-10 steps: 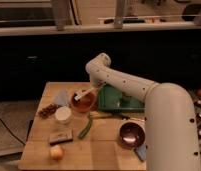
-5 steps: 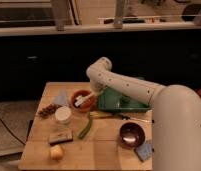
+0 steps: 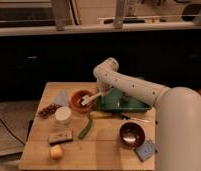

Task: Wipe red bowl with brush

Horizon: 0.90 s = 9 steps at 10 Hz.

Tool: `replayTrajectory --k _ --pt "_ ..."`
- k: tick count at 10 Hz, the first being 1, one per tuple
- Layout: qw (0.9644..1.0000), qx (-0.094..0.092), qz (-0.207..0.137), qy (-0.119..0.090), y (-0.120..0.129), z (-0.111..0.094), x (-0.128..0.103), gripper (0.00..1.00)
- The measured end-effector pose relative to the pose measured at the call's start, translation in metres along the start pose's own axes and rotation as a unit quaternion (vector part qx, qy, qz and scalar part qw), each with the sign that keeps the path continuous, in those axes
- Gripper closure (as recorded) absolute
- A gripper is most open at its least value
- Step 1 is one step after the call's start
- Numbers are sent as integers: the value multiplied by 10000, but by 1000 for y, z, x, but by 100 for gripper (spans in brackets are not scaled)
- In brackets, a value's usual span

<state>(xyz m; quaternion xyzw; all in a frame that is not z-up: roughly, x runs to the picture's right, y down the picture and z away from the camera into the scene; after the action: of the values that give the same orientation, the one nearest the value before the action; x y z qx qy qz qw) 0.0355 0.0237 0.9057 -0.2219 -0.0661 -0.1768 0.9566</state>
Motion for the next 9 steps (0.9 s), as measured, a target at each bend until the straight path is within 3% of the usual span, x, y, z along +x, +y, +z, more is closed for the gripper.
replayTrajectory --k 2,5,9 --pt "9999 70 -19 83 -18 1 2 99" --pt "9995 165 -224 127 -44 2 -16 99" --pt "9973 306 -663 -61 -50 -3 -45 99"
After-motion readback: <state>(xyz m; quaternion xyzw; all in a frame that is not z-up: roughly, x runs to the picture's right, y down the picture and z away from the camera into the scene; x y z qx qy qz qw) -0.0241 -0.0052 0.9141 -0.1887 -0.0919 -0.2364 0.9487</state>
